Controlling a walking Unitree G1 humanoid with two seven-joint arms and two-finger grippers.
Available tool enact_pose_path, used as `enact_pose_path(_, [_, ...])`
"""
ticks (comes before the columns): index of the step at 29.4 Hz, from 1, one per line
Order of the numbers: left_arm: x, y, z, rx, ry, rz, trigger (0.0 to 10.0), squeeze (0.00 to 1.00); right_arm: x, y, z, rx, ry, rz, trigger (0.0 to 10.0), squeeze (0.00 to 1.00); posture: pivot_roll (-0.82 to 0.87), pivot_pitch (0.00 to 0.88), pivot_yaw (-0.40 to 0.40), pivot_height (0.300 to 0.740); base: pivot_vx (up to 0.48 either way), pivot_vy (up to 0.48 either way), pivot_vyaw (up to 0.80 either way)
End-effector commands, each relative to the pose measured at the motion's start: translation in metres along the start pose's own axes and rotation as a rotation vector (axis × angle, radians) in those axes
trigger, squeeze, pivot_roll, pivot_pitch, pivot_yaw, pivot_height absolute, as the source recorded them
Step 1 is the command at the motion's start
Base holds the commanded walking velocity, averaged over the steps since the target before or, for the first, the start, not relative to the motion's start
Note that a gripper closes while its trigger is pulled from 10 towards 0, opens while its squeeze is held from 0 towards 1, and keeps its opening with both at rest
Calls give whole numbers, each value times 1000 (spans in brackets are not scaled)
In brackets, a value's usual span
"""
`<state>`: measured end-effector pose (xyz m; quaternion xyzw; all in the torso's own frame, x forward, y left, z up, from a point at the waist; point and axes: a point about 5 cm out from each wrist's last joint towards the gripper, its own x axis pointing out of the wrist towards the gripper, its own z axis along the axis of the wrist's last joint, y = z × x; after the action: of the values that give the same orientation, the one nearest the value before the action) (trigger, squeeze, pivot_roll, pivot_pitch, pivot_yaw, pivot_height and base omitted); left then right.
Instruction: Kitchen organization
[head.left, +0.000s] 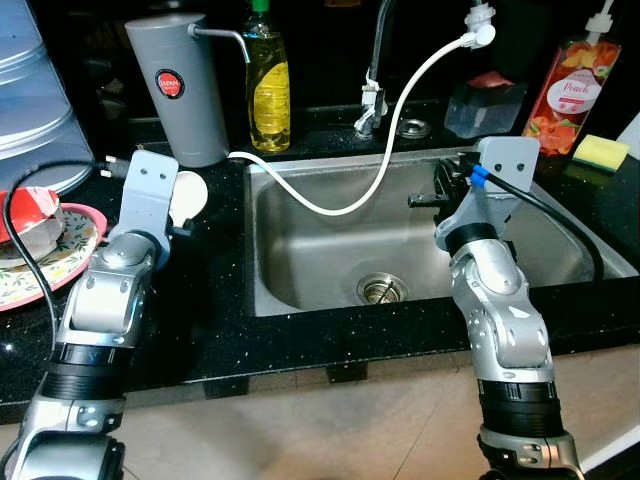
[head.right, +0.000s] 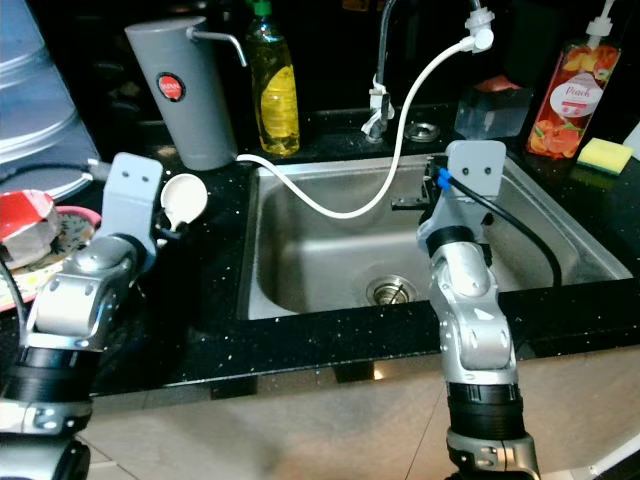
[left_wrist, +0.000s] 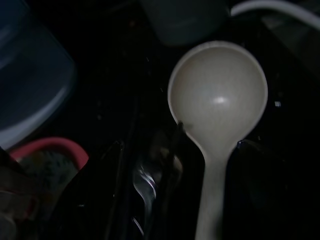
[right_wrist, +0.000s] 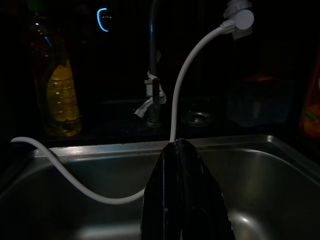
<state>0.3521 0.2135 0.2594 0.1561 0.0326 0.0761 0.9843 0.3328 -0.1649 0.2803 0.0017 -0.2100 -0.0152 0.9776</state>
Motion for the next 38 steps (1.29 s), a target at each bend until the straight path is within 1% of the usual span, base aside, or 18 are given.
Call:
enact_pose_path(1, [-1, 1, 6, -86, -4, -27, 10000, 0, -1, -2, -3, 0, 4, -8, 10000, 0, -92, 75, 43, 740, 0, 0, 0])
enact_pose_path(3, [-2, -4, 2, -171, 51, -77, 10000, 0, -1, -2, -3, 0, 4, -6, 10000, 0, -92, 75, 43, 740, 0, 0, 0])
enact_pose_path(4, [-2, -4, 2, -171, 51, -77, 10000, 0, -1, -2, -3, 0, 4, -6, 10000, 0, -92, 75, 43, 740, 0, 0, 0])
enact_pose_path(5, [-3, -8, -1, -211, 77, -109, 9765, 0, -1, -2, -3, 0, 4, -5, 10000, 0, -91, 75, 41, 740, 0, 0, 0])
enact_pose_path(6, [-3, -11, -2, -236, 92, -131, 8314, 0, -1, -2, -3, 0, 4, -5, 10000, 0, -91, 75, 41, 740, 0, 0, 0])
enact_pose_path(7, [-3, -11, -2, -236, 92, -131, 8314, 0, -1, -2, -3, 0, 4, -5, 10000, 0, -91, 75, 41, 740, 0, 0, 0])
enact_pose_path(9, [-6, -15, -6, -167, 94, -142, 5922, 0, -1, -2, -3, 0, 5, -5, 10000, 0, -88, 80, 43, 740, 0, 0, 0])
enact_pose_path(11, [-9, -15, -9, -33, 80, -119, 6784, 0, -1, -1, -3, 1, 7, -5, 10000, 0, -88, 80, 43, 740, 0, 0, 0])
enact_pose_path(16, [-9, -13, -19, -101, 139, -122, 7176, 0, -2, 0, -4, 5, 10, -4, 10000, 0, -80, 81, 42, 740, 0, 0, 0])
enact_pose_path(17, [-8, -12, -20, -109, 146, -128, 4118, 0, -2, 0, -4, 6, 9, -3, 10000, 0, -81, 81, 42, 740, 0, 0, 0])
enact_pose_path(18, [-9, -13, -21, -137, 156, -136, 3333, 0, -1, 0, -4, 6, 8, -2, 10000, 0, -81, 81, 42, 740, 0, 0, 0])
enact_pose_path(19, [-9, -13, -21, -141, 159, -135, 8078, 0, -1, 0, -4, 6, 7, -3, 10000, 0, -81, 81, 42, 740, 0, 0, 0])
enact_pose_path(22, [-9, -13, -22, -153, 166, -134, 8078, 0, -1, 0, -4, 5, 7, -3, 10000, 0, -81, 81, 42, 740, 0, 0, 0])
enact_pose_path(23, [-8, -13, -23, -164, 171, -135, 3647, 0, -1, 0, -4, 5, 7, -4, 10000, 0, -81, 82, 42, 740, 0, 0, 0])
enact_pose_path(24, [-8, -13, -24, -172, 177, -133, 2588, 0, -1, 0, -4, 4, 8, -5, 10000, 0, -81, 82, 42, 740, 0, 0, 0])
enact_pose_path(27, [-8, -13, -26, -176, 182, -133, 2784, 0, -1, -1, -4, 4, 8, -5, 10000, 0, -81, 82, 42, 740, 0, 0, 0])
enact_pose_path(29, [-8, -14, -28, -192, 197, -139, 10000, 0, -2, -1, -4, 4, 7, -6, 10000, 0, -84, 82, 43, 740, 0, 0, 0])
enact_pose_path(38, [-9, -17, -42, -211, 277, -165, 10000, 0, -2, -2, -3, 2, 6, -10, 10000, 0, -86, 82, 43, 740, 0, 0, 0])
